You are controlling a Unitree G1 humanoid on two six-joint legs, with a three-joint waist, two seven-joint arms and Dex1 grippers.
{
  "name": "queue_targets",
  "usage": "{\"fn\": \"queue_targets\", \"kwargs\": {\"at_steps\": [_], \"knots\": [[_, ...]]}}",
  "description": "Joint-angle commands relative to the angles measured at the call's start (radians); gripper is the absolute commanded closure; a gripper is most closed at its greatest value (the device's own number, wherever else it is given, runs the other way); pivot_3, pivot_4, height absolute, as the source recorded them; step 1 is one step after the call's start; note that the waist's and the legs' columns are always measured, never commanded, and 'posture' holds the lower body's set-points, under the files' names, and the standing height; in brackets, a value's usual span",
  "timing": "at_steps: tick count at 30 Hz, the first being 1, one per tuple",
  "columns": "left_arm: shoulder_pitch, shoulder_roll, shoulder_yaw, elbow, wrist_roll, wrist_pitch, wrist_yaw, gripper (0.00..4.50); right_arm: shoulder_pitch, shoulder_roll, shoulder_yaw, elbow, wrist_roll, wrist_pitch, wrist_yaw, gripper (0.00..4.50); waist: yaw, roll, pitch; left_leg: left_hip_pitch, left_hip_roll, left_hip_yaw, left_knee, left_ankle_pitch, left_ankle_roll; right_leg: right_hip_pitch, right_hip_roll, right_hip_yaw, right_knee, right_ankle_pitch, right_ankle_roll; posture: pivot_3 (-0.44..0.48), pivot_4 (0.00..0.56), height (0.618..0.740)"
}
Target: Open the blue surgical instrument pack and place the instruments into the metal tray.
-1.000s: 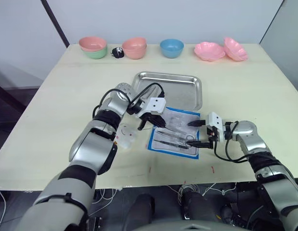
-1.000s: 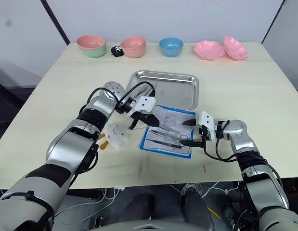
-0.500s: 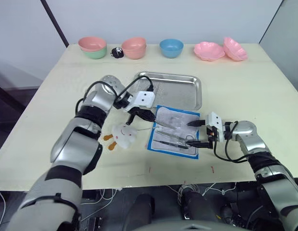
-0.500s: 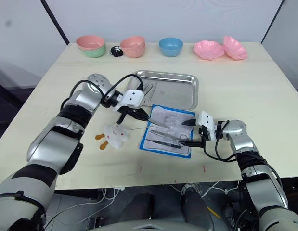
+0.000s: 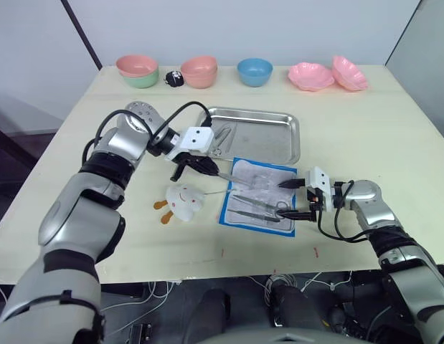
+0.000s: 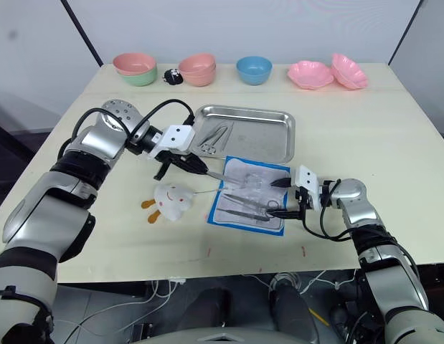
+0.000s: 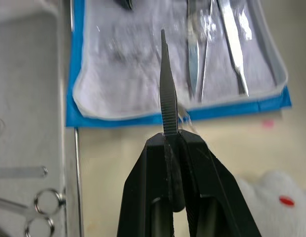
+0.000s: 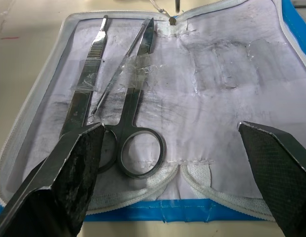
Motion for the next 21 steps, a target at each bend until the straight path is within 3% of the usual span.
{"fn": "queue_targets", "kwargs": {"at_steps": [1,12,21], "knots": [[-0.035,-0.042,0.104,-0.010,-0.018,0.067,-0.007,4.47,0.060,0.010,0.085,0.087,-0.101,0.026,-0.003,0.00,0.000,0.000,0.000,0.000,0.000,0.000,0.000,0.000,0.000,0.000,0.000,0.000,0.000,0.000,0.000,0.000,0.150,0.740],[0.041,-0.267,0.346,-0.142,-0.018,0.466,0.460,4.47,0.060,0.006,0.085,0.090,-0.103,0.023,0.001,0.00,-0.002,0.000,0.000,0.000,0.000,0.000,0.000,0.000,0.000,0.000,0.001,0.000,0.001,0.000,0.000,0.000,0.150,0.740],[0.053,-0.446,0.435,-0.135,0.102,0.608,1.024,4.47,0.066,0.004,0.083,0.080,-0.099,0.024,0.001,0.00,0.000,0.000,0.000,0.001,0.000,-0.001,0.000,0.000,0.000,0.000,0.000,0.000,0.001,0.000,0.000,0.000,0.150,0.740]]}}
